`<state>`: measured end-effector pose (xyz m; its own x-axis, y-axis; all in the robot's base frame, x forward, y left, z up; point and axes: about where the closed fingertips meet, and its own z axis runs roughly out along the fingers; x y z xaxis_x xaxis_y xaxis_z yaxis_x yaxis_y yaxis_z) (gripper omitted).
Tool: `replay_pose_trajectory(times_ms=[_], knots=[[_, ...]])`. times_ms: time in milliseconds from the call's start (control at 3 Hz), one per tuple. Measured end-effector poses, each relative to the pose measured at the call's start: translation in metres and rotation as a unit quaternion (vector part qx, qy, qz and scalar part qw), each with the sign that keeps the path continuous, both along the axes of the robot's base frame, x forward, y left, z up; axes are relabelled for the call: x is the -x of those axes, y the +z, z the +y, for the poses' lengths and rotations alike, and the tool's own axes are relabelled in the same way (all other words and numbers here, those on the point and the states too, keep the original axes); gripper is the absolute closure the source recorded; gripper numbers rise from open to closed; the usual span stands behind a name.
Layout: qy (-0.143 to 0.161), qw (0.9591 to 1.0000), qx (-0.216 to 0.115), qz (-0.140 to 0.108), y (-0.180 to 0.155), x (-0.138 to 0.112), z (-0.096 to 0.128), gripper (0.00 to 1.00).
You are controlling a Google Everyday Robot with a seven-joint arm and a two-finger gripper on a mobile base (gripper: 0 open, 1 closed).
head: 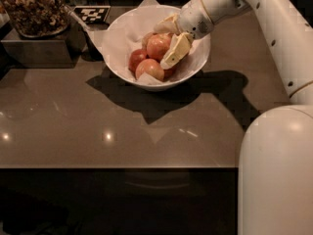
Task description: Pick apple from white bowl
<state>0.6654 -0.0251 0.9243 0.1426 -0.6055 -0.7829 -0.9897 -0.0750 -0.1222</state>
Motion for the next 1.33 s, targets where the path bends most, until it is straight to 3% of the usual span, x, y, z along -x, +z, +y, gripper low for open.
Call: replay_pose_trajectory(times_ms=[333,1333], knots=[[-0.003,1.0000,0.002,0.001,-0.006,0.000,-0.002,0.15],[-0.025,0.9992,0.001,-0.031,0.005,0.010,-0.016,0.81]])
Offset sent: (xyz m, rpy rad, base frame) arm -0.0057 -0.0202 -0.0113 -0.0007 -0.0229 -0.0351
